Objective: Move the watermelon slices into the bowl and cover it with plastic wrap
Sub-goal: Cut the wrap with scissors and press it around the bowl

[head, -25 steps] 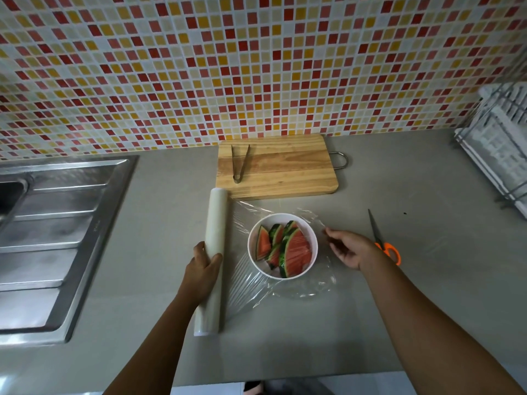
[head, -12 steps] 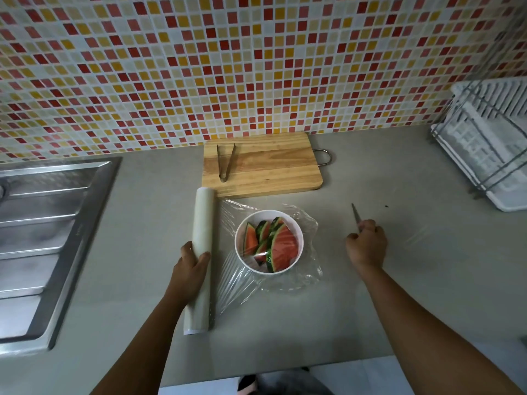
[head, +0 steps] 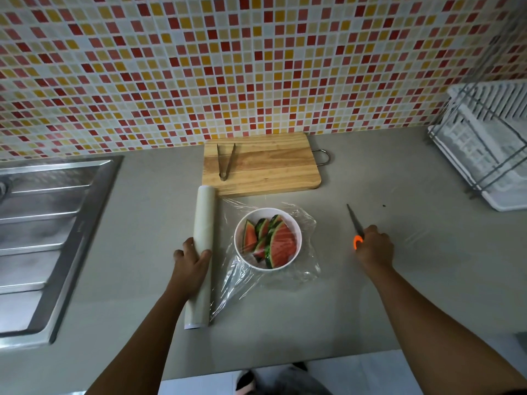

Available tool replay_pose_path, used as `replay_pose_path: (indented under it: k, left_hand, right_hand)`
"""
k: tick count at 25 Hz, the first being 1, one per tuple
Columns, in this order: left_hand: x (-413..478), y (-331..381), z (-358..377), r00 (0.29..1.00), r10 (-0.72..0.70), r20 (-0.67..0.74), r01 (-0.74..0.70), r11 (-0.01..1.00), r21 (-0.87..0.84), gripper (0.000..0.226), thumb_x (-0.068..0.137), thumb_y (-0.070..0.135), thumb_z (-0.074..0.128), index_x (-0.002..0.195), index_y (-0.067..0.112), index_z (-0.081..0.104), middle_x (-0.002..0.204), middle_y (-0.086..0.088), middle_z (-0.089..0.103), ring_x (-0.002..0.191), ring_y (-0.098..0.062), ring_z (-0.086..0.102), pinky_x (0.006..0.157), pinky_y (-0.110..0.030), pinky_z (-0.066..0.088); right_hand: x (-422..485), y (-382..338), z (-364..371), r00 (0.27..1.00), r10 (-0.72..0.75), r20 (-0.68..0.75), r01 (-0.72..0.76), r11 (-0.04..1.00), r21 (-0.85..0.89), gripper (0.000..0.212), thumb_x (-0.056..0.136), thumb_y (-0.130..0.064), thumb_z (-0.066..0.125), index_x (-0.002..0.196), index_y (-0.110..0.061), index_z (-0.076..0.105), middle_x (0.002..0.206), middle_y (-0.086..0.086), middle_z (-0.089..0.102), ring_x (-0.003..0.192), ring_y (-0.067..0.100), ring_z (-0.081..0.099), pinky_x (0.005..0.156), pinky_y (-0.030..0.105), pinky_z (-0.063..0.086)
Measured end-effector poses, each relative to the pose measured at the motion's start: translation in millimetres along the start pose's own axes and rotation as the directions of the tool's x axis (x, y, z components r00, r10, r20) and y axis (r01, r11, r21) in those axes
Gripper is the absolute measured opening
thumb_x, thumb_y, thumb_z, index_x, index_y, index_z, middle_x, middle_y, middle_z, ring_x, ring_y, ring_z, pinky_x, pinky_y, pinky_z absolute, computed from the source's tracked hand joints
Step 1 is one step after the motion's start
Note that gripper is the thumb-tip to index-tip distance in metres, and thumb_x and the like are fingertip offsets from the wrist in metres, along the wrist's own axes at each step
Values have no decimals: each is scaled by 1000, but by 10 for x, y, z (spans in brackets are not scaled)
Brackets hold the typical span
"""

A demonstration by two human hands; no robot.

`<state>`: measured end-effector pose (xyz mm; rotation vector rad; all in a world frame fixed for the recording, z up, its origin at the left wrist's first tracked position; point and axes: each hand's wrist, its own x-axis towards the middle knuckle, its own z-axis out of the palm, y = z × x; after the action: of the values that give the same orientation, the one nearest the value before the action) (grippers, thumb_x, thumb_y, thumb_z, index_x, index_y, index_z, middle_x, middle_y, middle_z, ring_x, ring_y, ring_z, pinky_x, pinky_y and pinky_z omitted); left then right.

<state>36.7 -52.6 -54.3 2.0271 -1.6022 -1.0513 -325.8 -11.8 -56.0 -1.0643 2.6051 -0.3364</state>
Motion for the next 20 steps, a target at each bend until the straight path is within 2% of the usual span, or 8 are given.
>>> replay_pose_path:
  k: [3, 5, 8, 12, 16, 20]
  left_hand:
    - [-35, 40, 9, 1000, 0, -20, 1, 1000, 27, 43, 95, 28, 45, 132, 10, 34, 119, -26, 42, 110, -39, 46, 84, -36, 32]
    - [-50, 67, 20, 999, 13, -32, -11, 998, 65, 41, 95, 26, 45, 129, 6, 35, 117, -28, 43, 107, -42, 48, 83, -38, 34]
    - [-47, 94, 44, 998, 23, -66, -12, 987, 158, 44, 95, 24, 45, 130, 0, 35, 118, -33, 45, 111, -46, 44, 95, -46, 34]
    - [-56, 85, 40, 999, 0, -52, 7, 990, 143, 49, 96, 25, 42, 136, 1, 29, 123, -34, 43, 115, -48, 40, 99, -49, 31]
    - [-91, 46, 13, 998, -60, -32, 62, 994, 90, 68, 96, 36, 42, 148, 6, 10, 142, -29, 31, 130, -44, 32, 107, -47, 26]
    - [-246, -12, -19, 994, -95, -52, 98, 994, 54, 71, 95, 39, 45, 148, 4, 15, 144, -26, 31, 133, -40, 31, 108, -43, 25]
  right_hand:
    - [-51, -98, -28, 1000, -11, -26, 15, 989, 146, 29, 91, -7, 48, 120, -1, 47, 114, 33, 50, 104, 45, 52, 86, 42, 42]
    - [-90, -214, -59, 994, -99, -40, 106, 953, 283, 37, 90, -4, 47, 128, -5, 45, 114, 31, 50, 102, 45, 52, 83, 39, 42]
    - [-96, -403, -123, 981, -184, -63, 193, 871, 452, 41, 94, -9, 43, 134, -9, 43, 118, 26, 56, 108, 41, 53, 84, 34, 40]
    - [-139, -683, -199, 970, -240, 34, 159, 735, 659, 41, 95, -20, 45, 136, -22, 44, 123, 8, 60, 111, 26, 56, 91, 32, 42]
    - [-266, -1003, -212, 907, -416, 72, 189, 552, 813, 43, 89, -21, 58, 131, -26, 49, 105, -2, 65, 95, 13, 61, 81, 21, 44]
    - [-410, -1268, -158, 863, -503, 51, 215, 456, 864, 43, 84, -18, 64, 123, -32, 53, 89, -11, 66, 83, 4, 63, 72, 17, 46]
